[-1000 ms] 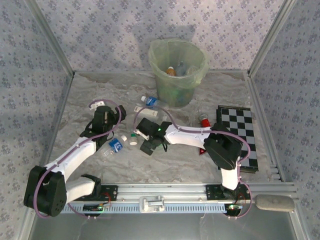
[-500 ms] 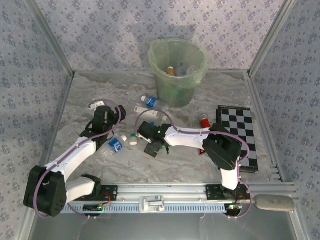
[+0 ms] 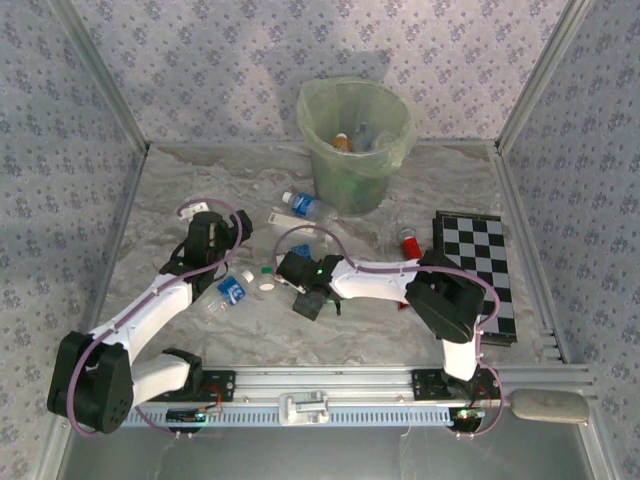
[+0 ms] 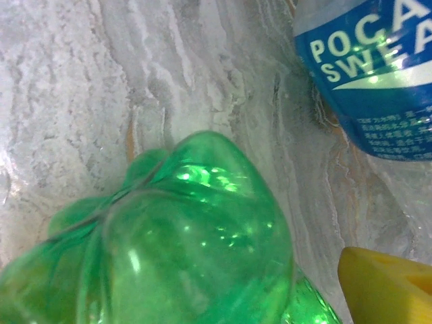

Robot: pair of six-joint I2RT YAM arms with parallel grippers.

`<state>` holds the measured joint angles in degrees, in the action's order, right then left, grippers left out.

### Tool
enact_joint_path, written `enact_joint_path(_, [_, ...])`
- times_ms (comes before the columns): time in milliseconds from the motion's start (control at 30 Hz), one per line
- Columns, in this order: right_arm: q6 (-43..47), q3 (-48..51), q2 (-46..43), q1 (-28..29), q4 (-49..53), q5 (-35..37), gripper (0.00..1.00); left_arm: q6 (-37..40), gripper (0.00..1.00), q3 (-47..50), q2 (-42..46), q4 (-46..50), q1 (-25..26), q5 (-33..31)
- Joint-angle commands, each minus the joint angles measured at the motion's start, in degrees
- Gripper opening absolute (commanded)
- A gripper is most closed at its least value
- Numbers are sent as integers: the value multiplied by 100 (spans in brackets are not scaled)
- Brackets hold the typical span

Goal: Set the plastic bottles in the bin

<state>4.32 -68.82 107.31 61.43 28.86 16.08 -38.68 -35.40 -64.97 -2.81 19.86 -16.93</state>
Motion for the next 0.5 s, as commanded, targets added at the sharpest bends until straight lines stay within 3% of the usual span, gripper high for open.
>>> enact_joint_path(0, [-27,215,-78,19,383,102,87,-61,100,-46,77,8,-35,73])
enact_joint_path(133, [-36,226,-105,32,375,106,81,-78,100,-37,86,8,-35,69])
enact_joint_path(367, [25,141,-118,41,314,27,59,-78,100,-20,133,33,-34,45])
enact_joint_path(467, [34,151,-198,35,233,-23,54,-79,100,7,169,44,-35,31])
